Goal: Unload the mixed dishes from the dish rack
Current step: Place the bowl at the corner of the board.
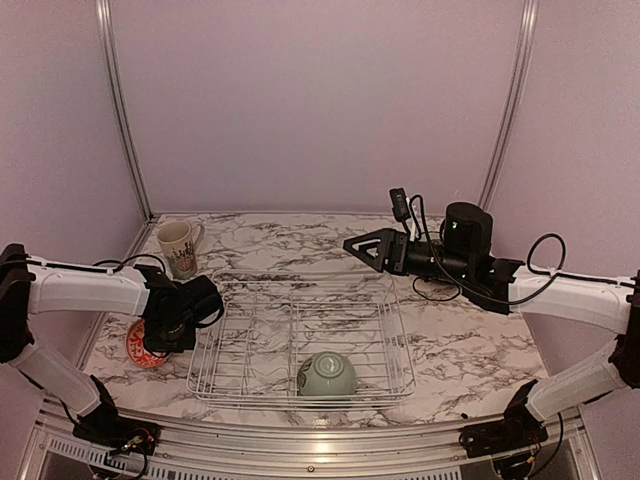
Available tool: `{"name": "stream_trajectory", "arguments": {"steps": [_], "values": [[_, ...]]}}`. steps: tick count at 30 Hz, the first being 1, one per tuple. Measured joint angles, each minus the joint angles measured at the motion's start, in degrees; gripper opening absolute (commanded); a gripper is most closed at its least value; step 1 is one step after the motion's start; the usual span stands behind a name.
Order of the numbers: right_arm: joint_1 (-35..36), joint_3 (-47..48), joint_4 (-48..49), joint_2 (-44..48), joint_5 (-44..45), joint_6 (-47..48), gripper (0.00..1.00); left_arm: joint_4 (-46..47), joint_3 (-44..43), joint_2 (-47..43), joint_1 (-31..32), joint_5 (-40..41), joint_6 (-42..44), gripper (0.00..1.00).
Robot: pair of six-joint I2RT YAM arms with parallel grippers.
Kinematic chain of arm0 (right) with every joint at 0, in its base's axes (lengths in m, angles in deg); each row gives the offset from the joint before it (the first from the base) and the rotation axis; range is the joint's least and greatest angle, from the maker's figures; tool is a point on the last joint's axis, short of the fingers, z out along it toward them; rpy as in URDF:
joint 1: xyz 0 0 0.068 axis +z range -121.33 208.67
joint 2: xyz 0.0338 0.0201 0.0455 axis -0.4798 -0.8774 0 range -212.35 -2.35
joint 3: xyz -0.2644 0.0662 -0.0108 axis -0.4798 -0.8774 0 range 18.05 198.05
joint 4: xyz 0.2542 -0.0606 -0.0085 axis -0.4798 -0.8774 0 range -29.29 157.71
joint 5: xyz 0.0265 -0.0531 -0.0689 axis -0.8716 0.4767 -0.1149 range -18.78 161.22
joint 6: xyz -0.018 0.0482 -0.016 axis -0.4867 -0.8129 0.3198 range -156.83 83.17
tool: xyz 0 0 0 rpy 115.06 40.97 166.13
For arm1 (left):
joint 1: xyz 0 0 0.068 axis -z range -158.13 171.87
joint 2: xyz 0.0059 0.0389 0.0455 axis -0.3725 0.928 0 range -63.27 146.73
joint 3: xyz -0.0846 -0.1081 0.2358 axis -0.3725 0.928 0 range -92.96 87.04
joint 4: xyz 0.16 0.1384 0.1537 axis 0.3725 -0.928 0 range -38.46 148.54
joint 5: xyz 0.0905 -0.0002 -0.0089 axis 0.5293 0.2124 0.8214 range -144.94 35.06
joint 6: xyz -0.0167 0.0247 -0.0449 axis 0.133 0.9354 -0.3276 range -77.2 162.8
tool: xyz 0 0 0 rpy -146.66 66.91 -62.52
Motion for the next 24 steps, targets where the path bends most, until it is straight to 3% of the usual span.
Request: {"name": "stream_trajectory", "arguments": {"steps": [14,24], "values": [[0.0,-0.1,0.0,0.0,0.0,0.0,0.96,0.8,0.1,1.0,-0.3,0.1,1.6,0.15],[0.0,-0.1,-0.5,0.0,0.1,0.9,0.96,1.7,0.1,1.5,-0.3,-0.3,2.3,0.33]]}}
